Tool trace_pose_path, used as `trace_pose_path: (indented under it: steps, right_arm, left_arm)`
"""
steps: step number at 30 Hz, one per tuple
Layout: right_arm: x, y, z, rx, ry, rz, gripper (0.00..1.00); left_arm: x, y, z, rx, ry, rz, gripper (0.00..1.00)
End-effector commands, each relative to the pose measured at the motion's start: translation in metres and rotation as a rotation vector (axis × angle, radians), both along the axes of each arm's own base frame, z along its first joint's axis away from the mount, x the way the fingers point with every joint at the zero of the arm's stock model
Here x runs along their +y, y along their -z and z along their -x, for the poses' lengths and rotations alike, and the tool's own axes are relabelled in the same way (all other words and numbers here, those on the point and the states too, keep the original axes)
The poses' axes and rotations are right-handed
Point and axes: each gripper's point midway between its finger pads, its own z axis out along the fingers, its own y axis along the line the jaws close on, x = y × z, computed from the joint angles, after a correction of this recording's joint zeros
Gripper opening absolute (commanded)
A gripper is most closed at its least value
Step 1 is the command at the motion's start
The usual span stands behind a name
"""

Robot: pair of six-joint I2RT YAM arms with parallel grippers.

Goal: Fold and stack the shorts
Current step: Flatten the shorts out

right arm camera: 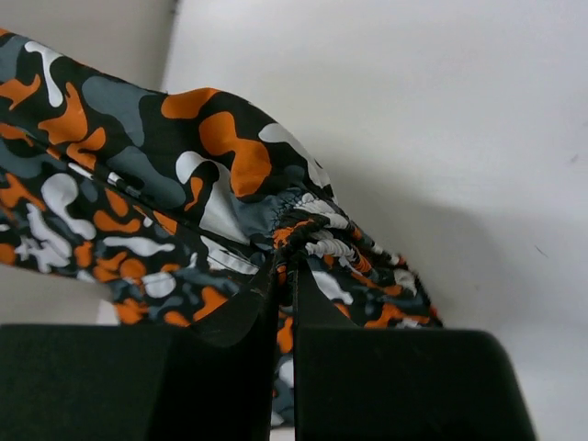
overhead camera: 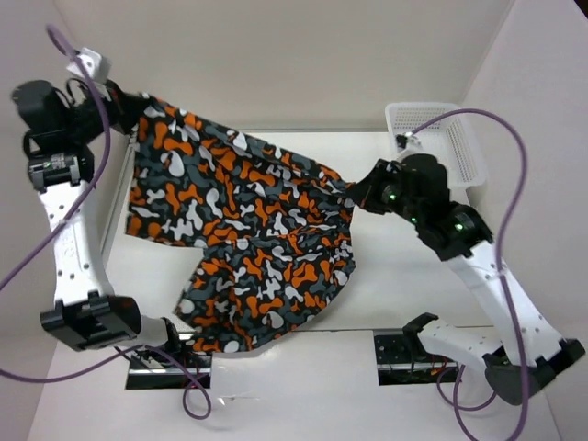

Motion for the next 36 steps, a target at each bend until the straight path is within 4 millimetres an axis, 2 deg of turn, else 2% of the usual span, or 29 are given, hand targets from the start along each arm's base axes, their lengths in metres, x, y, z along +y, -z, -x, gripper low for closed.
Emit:
trace_pose_path:
  steps: [1,2,4,5,6,7,9,10,12,13,17,18,19,21,22,23,24,26,27,29,32,33,34,36]
  right_arm:
    - [-0.012,0.029,-0.034,0.001,0.117,0.048,0.00]
    - [-0.011,0.044,-0.041,0.027,0.118,0.058,0.00]
    - [-0.012,0.069,-0.061,0.071,0.141,0.078,0.00]
    - [-0.009,0.079,-0.070,0.073,0.125,0.072,0.00]
    - [-0.014,0.097,-0.087,0.117,0.144,0.080,0.00]
    - [-0.013,0.107,-0.098,0.125,0.141,0.070,0.00]
    - [-0.012,0.129,-0.111,0.181,0.123,0.063,0.00]
    - [-0.013,0.143,-0.126,0.218,0.125,0.066,0.00]
    - [-0.004,0.153,-0.136,0.238,0.090,0.066,0.00]
    - [-0.004,0.162,-0.150,0.254,0.094,0.081,0.00]
    - [-0.001,0.178,-0.174,0.308,0.073,0.081,0.00]
    - [0.003,0.182,-0.173,0.323,0.054,0.074,0.00]
    - [0.001,0.176,-0.181,0.303,0.057,0.061,0.00]
    - [-0.004,0.185,-0.189,0.333,0.058,0.050,0.00]
    - [0.001,0.180,-0.192,0.328,0.034,0.034,0.00]
    - [-0.003,0.189,-0.194,0.349,0.039,0.031,0.00]
    - [-0.008,0.184,-0.198,0.337,0.049,0.027,0.00]
    - [-0.008,0.189,-0.207,0.354,0.051,0.010,0.00]
    - [-0.007,0.183,-0.213,0.337,0.051,0.007,0.00]
    - [-0.005,0.182,-0.219,0.337,0.055,-0.001,0.00]
    - [-0.005,0.183,-0.229,0.336,0.077,-0.011,0.00]
    - [-0.005,0.182,-0.234,0.327,0.090,-0.018,0.00]
    - [-0.005,0.182,-0.234,0.327,0.090,-0.018,0.00]
    - [-0.004,0.178,-0.239,0.317,0.089,-0.021,0.00]
  left_arm:
    - [0.027,0.038,-0.030,0.038,-0.088,0.002,0.00]
    - [0.032,0.063,-0.044,0.098,-0.087,0.021,0.00]
    - [0.030,0.092,-0.057,0.161,-0.056,0.041,0.00]
    - [0.034,0.122,-0.068,0.221,-0.056,0.061,0.00]
    - [0.031,0.134,-0.072,0.250,-0.046,0.069,0.00]
    - [0.035,0.153,-0.082,0.288,-0.046,0.082,0.00]
    - [0.032,0.174,-0.088,0.339,-0.035,0.097,0.00]
    - [0.032,0.179,-0.091,0.350,-0.035,0.100,0.00]
    - [0.027,0.198,-0.090,0.394,-0.024,0.112,0.00]
    - [0.027,0.203,-0.090,0.406,-0.024,0.115,0.00]
    - [0.024,0.218,-0.077,0.437,-0.033,0.124,0.00]
    - [0.024,0.220,-0.074,0.446,-0.042,0.125,0.00]
    - [0.023,0.219,-0.070,0.454,-0.042,0.127,0.00]
    - [0.023,0.219,-0.070,0.454,-0.042,0.127,0.00]
    - [0.022,0.225,-0.073,0.475,-0.028,0.136,0.00]
    - [0.022,0.225,-0.076,0.476,-0.019,0.138,0.00]
    - [0.025,0.226,-0.085,0.477,-0.019,0.139,0.00]
    - [0.021,0.231,-0.093,0.492,0.001,0.143,0.00]
    - [0.024,0.239,-0.101,0.509,0.001,0.149,0.00]
    - [0.022,0.229,-0.112,0.488,0.012,0.139,0.00]
    - [0.027,0.234,-0.129,0.504,-0.013,0.134,0.00]
    - [0.029,0.221,-0.135,0.477,-0.013,0.127,0.00]
    - [0.030,0.227,-0.139,0.503,-0.013,0.134,0.00]
    - [0.027,0.219,-0.145,0.495,-0.004,0.129,0.00]
